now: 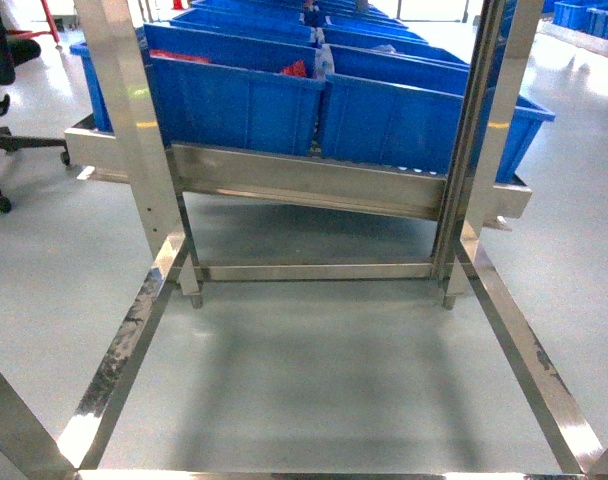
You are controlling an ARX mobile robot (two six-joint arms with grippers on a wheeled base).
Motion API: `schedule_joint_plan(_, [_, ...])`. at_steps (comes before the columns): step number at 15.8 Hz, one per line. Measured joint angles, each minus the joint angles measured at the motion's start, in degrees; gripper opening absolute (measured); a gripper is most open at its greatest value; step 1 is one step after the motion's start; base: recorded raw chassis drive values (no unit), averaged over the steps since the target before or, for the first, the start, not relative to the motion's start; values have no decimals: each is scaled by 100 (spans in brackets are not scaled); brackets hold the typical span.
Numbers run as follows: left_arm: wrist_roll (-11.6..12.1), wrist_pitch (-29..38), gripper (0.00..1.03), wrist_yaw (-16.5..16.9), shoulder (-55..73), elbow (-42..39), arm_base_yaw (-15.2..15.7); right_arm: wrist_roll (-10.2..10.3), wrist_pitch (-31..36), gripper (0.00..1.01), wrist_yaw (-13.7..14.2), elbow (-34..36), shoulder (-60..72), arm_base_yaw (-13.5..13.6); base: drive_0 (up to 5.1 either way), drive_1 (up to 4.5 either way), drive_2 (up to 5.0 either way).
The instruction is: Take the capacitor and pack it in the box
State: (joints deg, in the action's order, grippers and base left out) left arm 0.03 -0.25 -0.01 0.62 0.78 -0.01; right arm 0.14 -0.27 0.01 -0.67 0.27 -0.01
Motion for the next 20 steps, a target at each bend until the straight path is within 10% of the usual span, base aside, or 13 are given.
schedule_joint_plan(20, [-2,-2,98,-9,0,0,0,-7,0,98,-4,0,0,0,0,0,0])
